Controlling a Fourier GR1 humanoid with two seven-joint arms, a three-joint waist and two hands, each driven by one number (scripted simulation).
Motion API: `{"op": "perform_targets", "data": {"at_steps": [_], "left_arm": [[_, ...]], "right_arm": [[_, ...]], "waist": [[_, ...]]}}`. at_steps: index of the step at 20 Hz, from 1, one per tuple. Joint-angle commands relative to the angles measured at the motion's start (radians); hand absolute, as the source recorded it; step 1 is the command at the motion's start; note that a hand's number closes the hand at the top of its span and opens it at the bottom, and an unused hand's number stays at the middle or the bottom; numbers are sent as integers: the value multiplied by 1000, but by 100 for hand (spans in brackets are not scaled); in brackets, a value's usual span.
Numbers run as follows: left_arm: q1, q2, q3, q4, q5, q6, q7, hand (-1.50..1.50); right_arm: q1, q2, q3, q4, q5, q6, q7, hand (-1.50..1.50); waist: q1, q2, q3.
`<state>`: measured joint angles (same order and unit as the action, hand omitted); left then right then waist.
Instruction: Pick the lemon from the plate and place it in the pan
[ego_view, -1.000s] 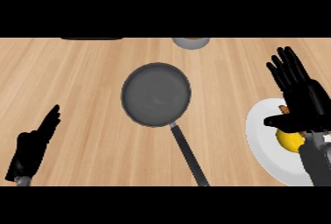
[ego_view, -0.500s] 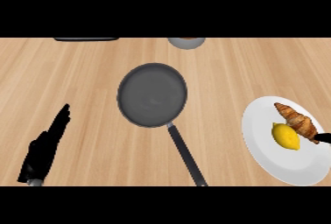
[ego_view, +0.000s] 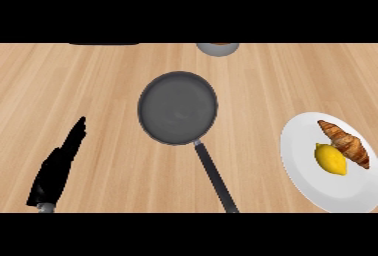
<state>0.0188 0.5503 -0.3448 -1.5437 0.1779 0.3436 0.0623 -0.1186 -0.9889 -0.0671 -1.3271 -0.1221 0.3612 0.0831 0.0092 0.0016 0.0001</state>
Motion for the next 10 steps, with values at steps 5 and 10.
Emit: {"op": "perform_targets", "data": {"at_steps": [5, 10], "left_arm": [[-5, -37, -23, -57, -67, 32, 90, 0], [-16, -20, 44, -53, -26, -42, 87, 0]], "right_arm": [[-182, 30, 131, -66, 19, 181, 191, -150], [-287, 76, 158, -87, -5, 251, 421, -150]], "waist": [[6, -1, -1], [0, -3, -1]]}}
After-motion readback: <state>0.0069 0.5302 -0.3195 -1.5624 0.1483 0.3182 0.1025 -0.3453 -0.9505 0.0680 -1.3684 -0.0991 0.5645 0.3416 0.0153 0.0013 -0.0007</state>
